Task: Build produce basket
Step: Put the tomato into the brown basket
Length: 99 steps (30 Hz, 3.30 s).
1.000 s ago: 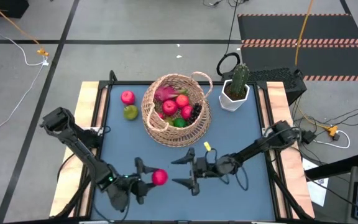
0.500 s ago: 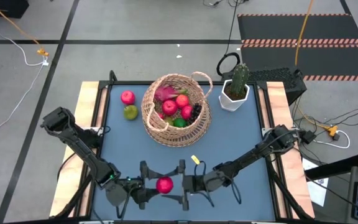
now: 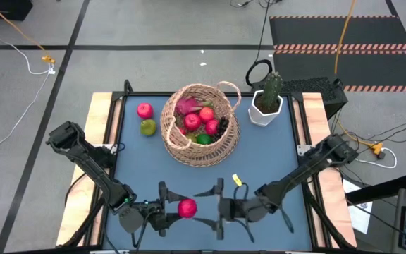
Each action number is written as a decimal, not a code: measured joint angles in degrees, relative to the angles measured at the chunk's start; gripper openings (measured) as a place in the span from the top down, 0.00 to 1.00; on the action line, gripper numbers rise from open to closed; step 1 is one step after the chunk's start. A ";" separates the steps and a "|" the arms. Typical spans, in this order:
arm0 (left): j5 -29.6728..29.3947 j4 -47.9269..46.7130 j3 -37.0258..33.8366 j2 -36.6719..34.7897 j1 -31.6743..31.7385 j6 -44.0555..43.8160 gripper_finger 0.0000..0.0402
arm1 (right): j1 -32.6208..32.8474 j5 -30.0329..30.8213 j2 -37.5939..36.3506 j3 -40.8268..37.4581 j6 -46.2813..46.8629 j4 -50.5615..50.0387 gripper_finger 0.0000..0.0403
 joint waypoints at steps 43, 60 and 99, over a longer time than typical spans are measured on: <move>13.51 4.47 -0.11 -0.01 5.98 4.47 0.26 | -0.66 -1.85 2.42 0.07 29.46 -7.02 0.33; 8.57 -2.16 0.13 -0.03 4.17 -16.18 0.13 | -0.15 -1.51 2.56 -0.08 27.19 -11.14 0.37; 14.54 -39.17 -14.58 -0.03 2.59 -94.08 0.09 | -3.24 14.64 -5.27 0.01 4.43 -12.56 0.37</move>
